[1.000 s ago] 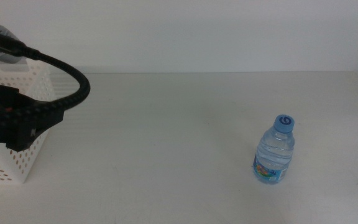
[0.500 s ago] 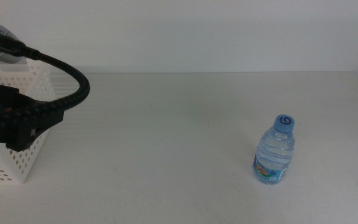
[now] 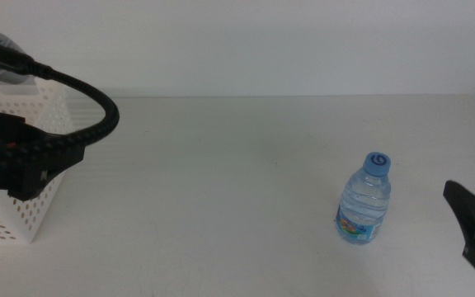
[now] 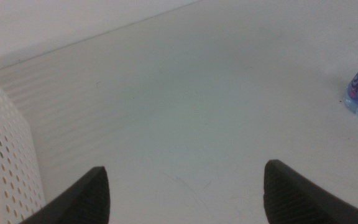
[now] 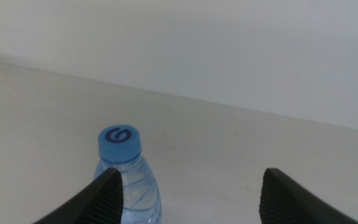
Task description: Use arms to grab the bottles and put them into the dustbin to the left of the table.
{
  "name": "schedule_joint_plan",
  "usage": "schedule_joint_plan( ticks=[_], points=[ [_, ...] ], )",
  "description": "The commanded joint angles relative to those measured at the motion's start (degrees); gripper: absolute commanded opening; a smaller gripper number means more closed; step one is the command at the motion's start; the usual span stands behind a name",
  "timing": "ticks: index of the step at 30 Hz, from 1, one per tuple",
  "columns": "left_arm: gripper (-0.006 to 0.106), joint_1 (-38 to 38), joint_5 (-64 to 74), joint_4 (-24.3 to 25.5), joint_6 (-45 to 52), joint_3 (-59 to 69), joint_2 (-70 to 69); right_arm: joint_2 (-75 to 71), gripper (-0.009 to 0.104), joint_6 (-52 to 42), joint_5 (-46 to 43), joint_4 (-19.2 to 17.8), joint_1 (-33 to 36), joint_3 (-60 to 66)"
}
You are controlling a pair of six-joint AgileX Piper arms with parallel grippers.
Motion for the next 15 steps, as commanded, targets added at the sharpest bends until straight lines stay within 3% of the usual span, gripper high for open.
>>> schedule_joint_plan(
  ticks=[1,6,11,15],
  points=[
    [0.076,-0.2,-3.2,-1.4,-0.7,-1.5,-0.5,0.9,0.057,-0.1,-11.1,-1.1,0.1,1.5],
    [0.076,-0.2,-3.2,-1.4,-0.7,-1.5,-0.5,7.0,0.062,1.5,-21.1,-2.8,0.1,5.5],
    [0.076,-0.2,-3.2,-1.4,-0.7,-1.5,-0.5,21.2,0.073,2.1,-37.3,-9.3,0.1,6.1],
    [0.076,-0.2,-3.2,-1.4,-0.7,-1.5,-0.5,31.5,0.077,2.1,-45.1,-10.9,0.1,6.1]
  ],
)
